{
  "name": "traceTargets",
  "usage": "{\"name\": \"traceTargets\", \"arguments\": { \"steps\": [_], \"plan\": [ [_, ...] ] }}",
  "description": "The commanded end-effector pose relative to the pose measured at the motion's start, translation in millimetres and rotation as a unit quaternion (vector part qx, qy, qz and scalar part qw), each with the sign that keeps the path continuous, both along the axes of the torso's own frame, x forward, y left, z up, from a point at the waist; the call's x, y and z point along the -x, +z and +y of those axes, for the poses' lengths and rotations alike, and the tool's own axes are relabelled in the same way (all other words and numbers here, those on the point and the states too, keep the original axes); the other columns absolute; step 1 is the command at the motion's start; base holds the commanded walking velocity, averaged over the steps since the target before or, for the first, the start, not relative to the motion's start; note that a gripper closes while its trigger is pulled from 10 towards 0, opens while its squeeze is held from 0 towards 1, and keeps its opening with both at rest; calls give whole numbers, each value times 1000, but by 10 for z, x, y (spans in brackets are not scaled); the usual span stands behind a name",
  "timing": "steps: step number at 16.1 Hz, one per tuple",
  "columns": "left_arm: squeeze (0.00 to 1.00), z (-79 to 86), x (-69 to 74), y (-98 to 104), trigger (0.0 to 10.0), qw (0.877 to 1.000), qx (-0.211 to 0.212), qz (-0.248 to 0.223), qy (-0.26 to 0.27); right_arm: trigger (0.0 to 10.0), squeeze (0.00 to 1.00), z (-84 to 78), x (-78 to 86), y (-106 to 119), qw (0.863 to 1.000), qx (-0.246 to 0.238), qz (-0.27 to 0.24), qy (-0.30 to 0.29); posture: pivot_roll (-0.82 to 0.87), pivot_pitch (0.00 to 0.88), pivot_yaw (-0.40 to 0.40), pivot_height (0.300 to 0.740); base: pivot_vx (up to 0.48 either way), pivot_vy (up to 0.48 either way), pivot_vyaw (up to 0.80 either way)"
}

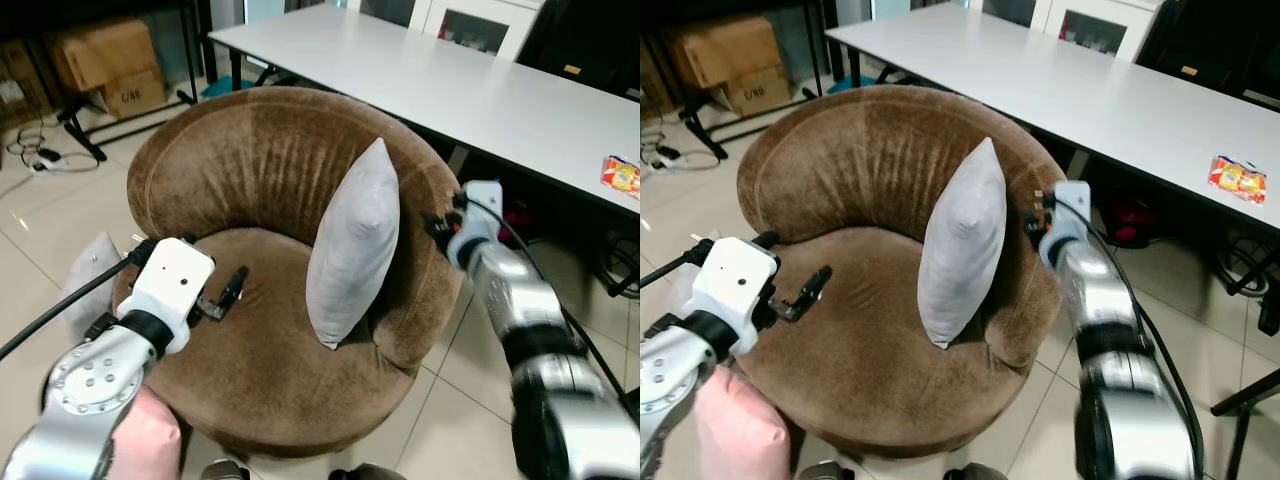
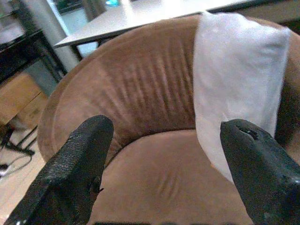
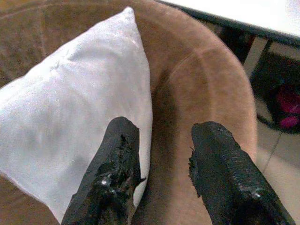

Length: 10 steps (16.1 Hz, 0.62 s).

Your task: Move the pillow to the sofa from floor

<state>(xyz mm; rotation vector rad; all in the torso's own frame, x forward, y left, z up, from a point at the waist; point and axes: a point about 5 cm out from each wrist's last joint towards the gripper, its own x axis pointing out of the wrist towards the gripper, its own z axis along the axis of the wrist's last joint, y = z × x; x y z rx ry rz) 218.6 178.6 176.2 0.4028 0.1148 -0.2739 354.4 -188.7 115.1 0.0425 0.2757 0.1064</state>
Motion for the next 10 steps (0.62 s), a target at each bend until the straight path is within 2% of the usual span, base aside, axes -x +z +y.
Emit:
{"name": "traceTargets", "arguments": {
  "steps": [1,3,4,6,7,10],
  "plan": [
    [0,75,-20,-47,10000,999,11,7,36,10000,0,-8,51,107,1000,16,-22,-3,19,0,-67,740,0,0,0],
    [0,139,4,-116,10000,997,18,9,74,10000,0,24,288,118,1000,-6,-28,-11,19,0,-73,740,0,0,0],
    [0,174,38,-203,10000,994,15,9,106,10000,0,113,530,54,1000,-9,-19,-5,18,0,-77,740,0,0,0],
    [0,195,38,-240,10000,990,42,3,138,10000,0,265,717,-20,1000,-4,-6,10,29,0,-88,740,0,0,0],
    [0,201,44,-244,10000,988,53,0,147,10000,0,343,775,-47,1000,-11,1,15,29,0,-88,740,0,0,0],
    [0,207,48,-272,10000,987,50,-5,151,10000,0,438,740,-28,1000,-17,5,14,48,0,-100,740,-89,0,0]
  ]
}}
